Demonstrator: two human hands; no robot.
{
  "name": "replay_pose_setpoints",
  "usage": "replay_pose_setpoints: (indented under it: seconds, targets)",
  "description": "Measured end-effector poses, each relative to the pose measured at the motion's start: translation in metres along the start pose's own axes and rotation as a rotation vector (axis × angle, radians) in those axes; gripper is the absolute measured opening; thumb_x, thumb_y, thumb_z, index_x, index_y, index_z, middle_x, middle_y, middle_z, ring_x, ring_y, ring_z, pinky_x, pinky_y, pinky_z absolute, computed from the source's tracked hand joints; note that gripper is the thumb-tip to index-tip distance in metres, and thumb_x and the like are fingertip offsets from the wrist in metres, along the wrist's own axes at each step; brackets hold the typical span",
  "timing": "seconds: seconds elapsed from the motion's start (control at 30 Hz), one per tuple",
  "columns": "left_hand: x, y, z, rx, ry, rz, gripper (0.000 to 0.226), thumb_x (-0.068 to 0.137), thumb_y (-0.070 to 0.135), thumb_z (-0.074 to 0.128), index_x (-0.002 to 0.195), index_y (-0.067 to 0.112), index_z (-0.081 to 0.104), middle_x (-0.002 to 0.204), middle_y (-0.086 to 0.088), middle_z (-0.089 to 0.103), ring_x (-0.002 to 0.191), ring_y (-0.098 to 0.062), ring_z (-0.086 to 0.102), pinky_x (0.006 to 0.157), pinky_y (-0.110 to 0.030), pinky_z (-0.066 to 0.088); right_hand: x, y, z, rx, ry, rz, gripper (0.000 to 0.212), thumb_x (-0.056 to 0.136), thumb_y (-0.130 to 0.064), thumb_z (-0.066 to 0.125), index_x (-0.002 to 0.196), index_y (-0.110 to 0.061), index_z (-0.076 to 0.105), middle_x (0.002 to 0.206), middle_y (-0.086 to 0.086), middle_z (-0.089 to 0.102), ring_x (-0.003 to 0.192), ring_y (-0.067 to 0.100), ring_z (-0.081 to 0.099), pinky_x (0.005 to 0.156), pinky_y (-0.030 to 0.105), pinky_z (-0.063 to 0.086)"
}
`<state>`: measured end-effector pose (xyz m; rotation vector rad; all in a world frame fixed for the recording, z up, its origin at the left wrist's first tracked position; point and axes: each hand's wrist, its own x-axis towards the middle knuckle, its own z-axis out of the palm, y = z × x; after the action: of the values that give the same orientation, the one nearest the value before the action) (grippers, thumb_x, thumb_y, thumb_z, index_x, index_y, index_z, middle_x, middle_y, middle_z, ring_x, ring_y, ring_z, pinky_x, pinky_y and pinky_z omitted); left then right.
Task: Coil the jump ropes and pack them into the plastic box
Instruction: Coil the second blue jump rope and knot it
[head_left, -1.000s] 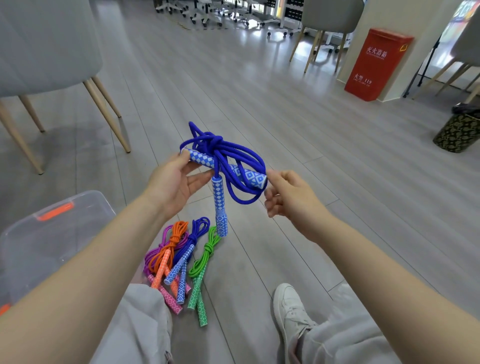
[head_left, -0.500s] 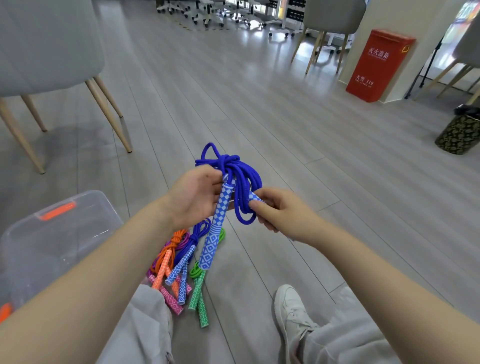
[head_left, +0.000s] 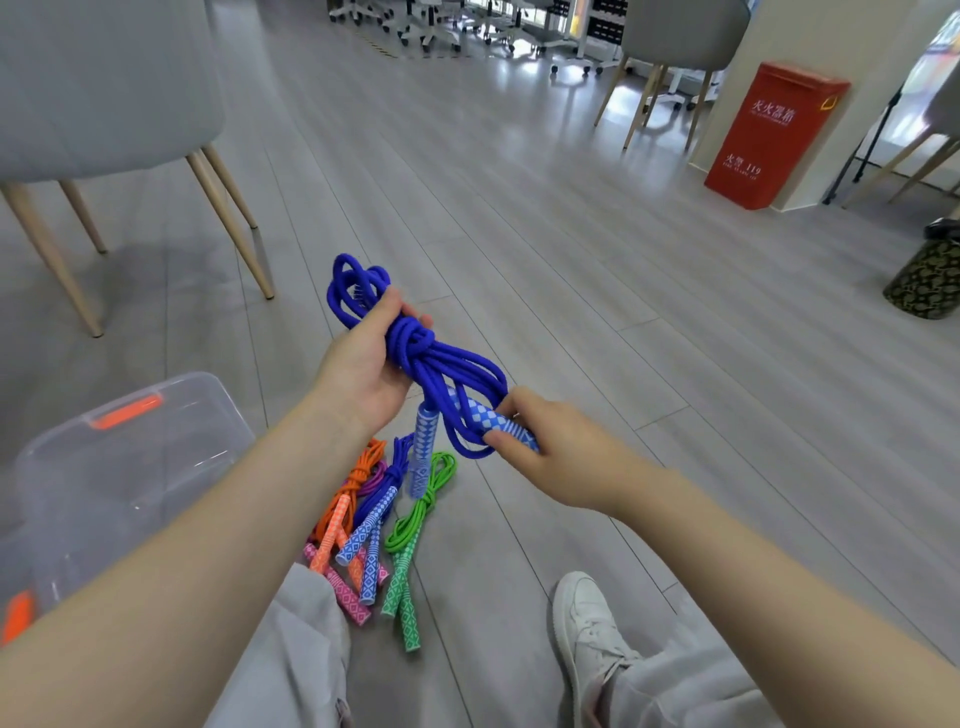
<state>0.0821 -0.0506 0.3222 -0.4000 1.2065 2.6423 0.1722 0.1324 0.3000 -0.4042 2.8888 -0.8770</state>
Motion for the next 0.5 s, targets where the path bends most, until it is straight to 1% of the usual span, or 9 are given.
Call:
replay_pose_setpoints:
  seconds: [0.07, 0.1, 0.17, 0.23, 0.27, 0.33, 0.4, 0.5]
  targets:
    - [0.006, 0.003, -0.003, 0.011, 0.045, 0.072, 0.03, 0.096, 0.027, 0.056, 0.069, 0.014, 0.055, 0.057, 0.004, 0.059, 0.067, -0.013, 0.06, 0.065, -0.026, 0.054, 0.0, -0.001, 0.0, 0.037, 0.003, 0.003, 0.022, 0.097, -0.043, 0.049, 0.108, -0.023, 0.046, 0.094, -0.001, 0.064, 0.075, 0.015, 0.054, 0.067, 0.032, 0.044]
    - [0.008, 0.006, -0.005, 0.001, 0.07, 0.108, 0.031, 0.096, 0.026, 0.056, 0.068, 0.014, 0.055, 0.056, 0.003, 0.058, 0.063, -0.013, 0.059, 0.063, -0.027, 0.053, 0.001, -0.001, -0.001, 0.087, 0.017, 0.007, 0.023, 0.097, -0.043, 0.05, 0.108, -0.024, 0.044, 0.09, -0.001, 0.064, 0.071, 0.014, 0.052, 0.066, 0.033, 0.043]
    - [0.01, 0.014, -0.006, -0.048, 0.122, 0.17, 0.032, 0.097, 0.025, 0.054, 0.068, 0.013, 0.055, 0.053, 0.004, 0.057, 0.055, -0.013, 0.056, 0.066, -0.029, 0.053, 0.002, -0.001, -0.003, 0.172, 0.062, 0.028, 0.026, 0.095, -0.045, 0.053, 0.107, -0.026, 0.04, 0.08, -0.005, 0.064, 0.062, 0.01, 0.049, 0.062, 0.03, 0.041]
    - [0.008, 0.019, -0.005, -0.067, 0.155, 0.22, 0.032, 0.099, 0.024, 0.052, 0.069, 0.012, 0.054, 0.05, 0.004, 0.057, 0.049, -0.011, 0.055, 0.069, -0.03, 0.053, 0.003, 0.0, -0.007, 0.133, 0.062, 0.033, 0.024, 0.094, -0.047, 0.052, 0.105, -0.029, 0.041, 0.073, -0.009, 0.059, 0.059, 0.006, 0.048, 0.057, 0.025, 0.037]
    - [0.006, 0.02, -0.005, -0.062, 0.165, 0.236, 0.032, 0.099, 0.023, 0.051, 0.069, 0.012, 0.053, 0.049, 0.005, 0.056, 0.048, -0.011, 0.055, 0.068, -0.03, 0.052, 0.004, 0.001, -0.008, 0.087, 0.044, 0.026, 0.021, 0.095, -0.048, 0.051, 0.103, -0.03, 0.044, 0.071, -0.01, 0.056, 0.059, 0.005, 0.048, 0.057, 0.025, 0.036]
    - [0.005, 0.02, -0.008, -0.062, 0.18, 0.239, 0.032, 0.1, 0.023, 0.05, 0.07, 0.013, 0.052, 0.049, 0.006, 0.055, 0.05, -0.01, 0.053, 0.067, -0.029, 0.051, 0.005, 0.002, -0.01, 0.021, 0.004, 0.026, 0.017, 0.096, -0.05, 0.047, 0.096, -0.033, 0.049, 0.071, -0.009, 0.054, 0.062, 0.006, 0.048, 0.058, 0.028, 0.037]
    - [0.006, 0.021, -0.012, -0.096, 0.179, 0.221, 0.028, 0.1, 0.025, 0.048, 0.074, 0.015, 0.05, 0.054, 0.006, 0.052, 0.053, -0.01, 0.052, 0.065, -0.029, 0.049, 0.004, 0.006, -0.012, 0.0, -0.026, 0.04, 0.02, 0.096, -0.05, 0.045, 0.089, -0.033, 0.049, 0.07, -0.008, 0.053, 0.062, 0.008, 0.047, 0.059, 0.03, 0.038]
    - [0.007, 0.026, -0.017, -0.121, 0.188, 0.211, 0.024, 0.101, 0.028, 0.047, 0.08, 0.017, 0.048, 0.058, 0.006, 0.048, 0.054, -0.01, 0.051, 0.064, -0.028, 0.049, 0.004, 0.012, -0.014, -0.016, -0.05, 0.05, 0.025, 0.097, -0.05, 0.043, 0.086, -0.028, 0.049, 0.069, -0.006, 0.051, 0.06, 0.01, 0.045, 0.058, 0.03, 0.037]
